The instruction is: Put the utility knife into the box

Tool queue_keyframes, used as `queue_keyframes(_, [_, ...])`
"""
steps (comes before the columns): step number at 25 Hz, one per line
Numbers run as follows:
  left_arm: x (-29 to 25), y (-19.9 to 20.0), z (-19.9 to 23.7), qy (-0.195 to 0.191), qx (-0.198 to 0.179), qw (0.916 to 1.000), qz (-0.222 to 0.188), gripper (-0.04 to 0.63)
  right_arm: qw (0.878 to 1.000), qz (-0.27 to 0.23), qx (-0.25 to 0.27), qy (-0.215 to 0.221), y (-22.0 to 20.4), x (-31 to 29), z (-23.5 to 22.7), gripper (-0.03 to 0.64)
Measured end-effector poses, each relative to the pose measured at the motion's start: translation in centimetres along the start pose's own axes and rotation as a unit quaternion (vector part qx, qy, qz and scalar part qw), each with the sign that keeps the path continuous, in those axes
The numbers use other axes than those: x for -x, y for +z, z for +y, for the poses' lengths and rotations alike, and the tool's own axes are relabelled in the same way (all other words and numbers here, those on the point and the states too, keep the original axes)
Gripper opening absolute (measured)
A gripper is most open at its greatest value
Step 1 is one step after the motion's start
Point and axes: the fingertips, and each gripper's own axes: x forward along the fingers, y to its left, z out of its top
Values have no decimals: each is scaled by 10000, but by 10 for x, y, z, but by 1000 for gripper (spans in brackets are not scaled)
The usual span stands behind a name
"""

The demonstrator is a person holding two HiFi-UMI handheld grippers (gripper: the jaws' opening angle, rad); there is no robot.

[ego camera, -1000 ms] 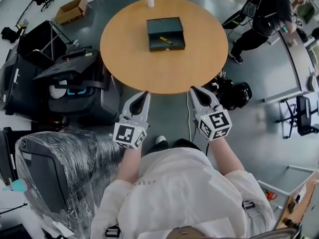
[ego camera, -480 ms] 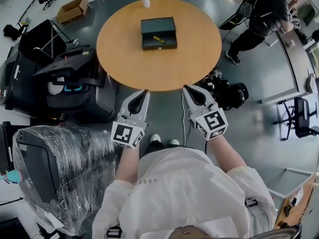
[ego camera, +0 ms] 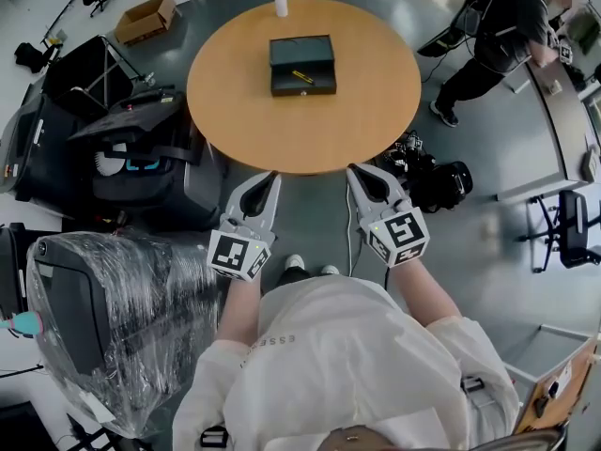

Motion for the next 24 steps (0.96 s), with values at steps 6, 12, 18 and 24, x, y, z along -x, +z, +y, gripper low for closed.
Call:
queue_keyframes(6, [-4, 0, 0, -60, 0, 10000, 27, 7, 10000, -20, -11, 17, 1, -4, 2, -9])
queue_keyframes(12, [-6, 2, 0, -85, 59, 9999, -36, 8, 10000, -34, -69, 1, 5, -4, -1, -9])
queue_keyframes(18, [-8, -2, 4, -98, 130, 9999, 37, 8, 10000, -16, -87, 7, 6, -8, -1, -9])
queue_keyframes(24, [-11, -1, 2, -126, 156, 9998, 57, 8, 9998, -1, -189, 71, 7, -11, -1, -9])
